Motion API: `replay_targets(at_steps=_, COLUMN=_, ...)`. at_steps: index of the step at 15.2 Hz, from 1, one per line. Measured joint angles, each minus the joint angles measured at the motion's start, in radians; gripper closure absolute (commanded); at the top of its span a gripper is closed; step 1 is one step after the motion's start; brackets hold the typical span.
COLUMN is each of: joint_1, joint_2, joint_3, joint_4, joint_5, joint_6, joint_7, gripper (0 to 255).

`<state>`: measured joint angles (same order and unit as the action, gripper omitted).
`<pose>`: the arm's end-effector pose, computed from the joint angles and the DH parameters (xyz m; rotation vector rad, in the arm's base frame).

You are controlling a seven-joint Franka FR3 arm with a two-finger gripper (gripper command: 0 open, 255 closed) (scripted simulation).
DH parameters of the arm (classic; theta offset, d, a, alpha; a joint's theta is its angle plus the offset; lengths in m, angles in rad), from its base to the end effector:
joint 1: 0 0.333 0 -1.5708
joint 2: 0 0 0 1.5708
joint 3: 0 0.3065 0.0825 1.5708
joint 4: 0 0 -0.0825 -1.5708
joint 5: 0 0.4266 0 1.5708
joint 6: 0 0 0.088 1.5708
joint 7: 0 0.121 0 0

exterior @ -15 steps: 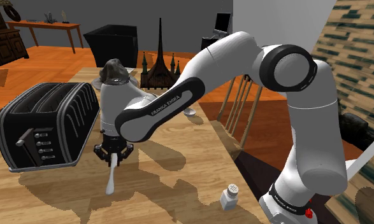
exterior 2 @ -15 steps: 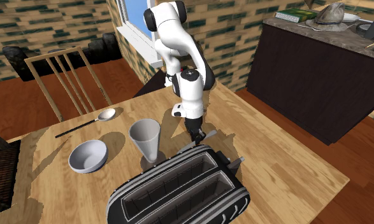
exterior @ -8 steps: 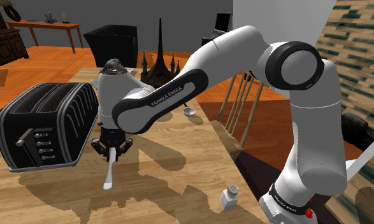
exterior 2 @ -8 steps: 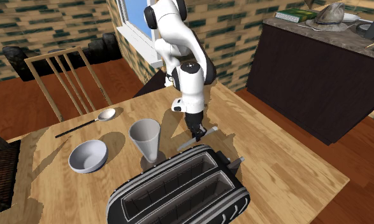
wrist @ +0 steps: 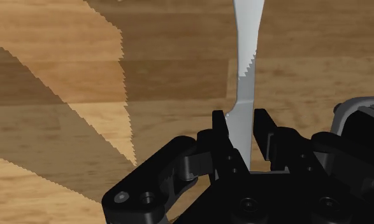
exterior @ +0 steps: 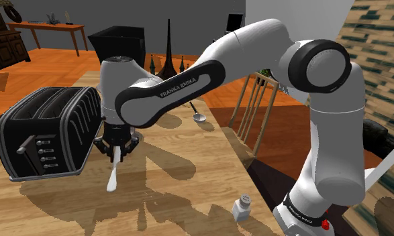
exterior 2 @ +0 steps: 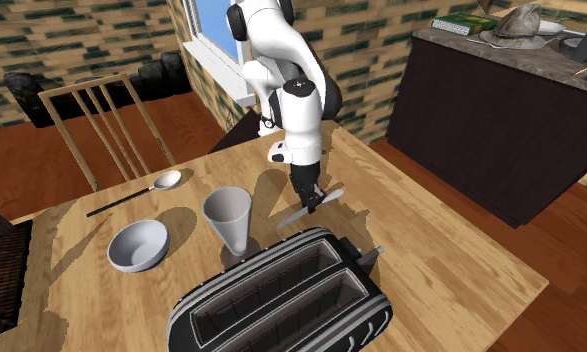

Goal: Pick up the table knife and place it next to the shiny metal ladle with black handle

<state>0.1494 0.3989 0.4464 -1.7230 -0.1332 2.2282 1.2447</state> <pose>0.5972 0.3696 0.3435 -2.8480 0.9095 -0.0691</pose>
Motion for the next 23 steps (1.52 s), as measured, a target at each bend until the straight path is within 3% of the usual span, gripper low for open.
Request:
replay_targets(at_steps=8, joint_1=-0.015, joint_2=-0.043, joint_3=0.009, joint_4=0.038, joint_5=0.025, joint_6=-0.078, joint_7=-0.021, gripper=255)
replay_targets(at_steps=18, joint_1=-0.195, joint_2=-0.173, joint_3=-0.029, joint_4=-0.126, joint_5=0.132, joint_6=-0.042, joint_7=-0.267, gripper=255)
replay_targets(at_steps=23, joint_1=-0.270, joint_2=-0.205, joint_3=-0.062, joint_4=-0.159, joint_5=0.170, joint_6=-0.047, joint_7=-0.391, gripper=255)
